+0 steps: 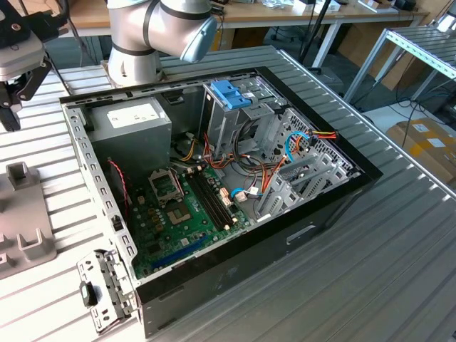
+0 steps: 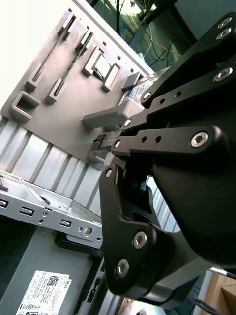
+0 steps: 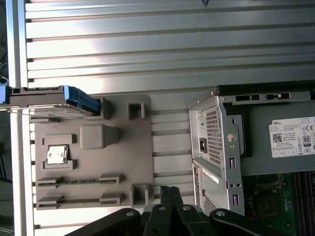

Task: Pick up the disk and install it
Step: 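Reach for the disk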

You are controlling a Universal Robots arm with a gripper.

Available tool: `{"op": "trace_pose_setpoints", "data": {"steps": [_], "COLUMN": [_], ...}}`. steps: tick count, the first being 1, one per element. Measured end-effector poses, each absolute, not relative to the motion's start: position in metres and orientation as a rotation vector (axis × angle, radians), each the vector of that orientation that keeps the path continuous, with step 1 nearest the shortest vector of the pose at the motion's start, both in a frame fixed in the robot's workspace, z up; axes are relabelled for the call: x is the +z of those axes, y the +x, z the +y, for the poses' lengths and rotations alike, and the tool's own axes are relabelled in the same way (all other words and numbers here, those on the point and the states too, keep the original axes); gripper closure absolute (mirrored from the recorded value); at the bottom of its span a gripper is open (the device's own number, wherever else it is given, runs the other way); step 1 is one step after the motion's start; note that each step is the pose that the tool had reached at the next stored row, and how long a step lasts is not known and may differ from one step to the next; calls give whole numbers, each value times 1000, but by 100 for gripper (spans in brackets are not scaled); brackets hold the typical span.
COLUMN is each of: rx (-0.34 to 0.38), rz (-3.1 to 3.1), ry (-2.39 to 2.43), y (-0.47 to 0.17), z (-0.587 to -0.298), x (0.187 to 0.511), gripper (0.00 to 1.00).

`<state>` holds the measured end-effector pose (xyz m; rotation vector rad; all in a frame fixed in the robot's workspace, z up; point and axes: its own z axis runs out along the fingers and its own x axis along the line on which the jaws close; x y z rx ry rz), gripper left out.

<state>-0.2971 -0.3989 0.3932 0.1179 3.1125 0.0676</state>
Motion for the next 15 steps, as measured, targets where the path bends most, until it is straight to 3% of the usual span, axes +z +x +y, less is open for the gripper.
{"op": "trace_pose_setpoints", "data": {"steps": [15], "rx": [68], "rz": [3112], "ry": [118], "y": [-301], "z": [-399], "x": [393], "gripper": [89]}}
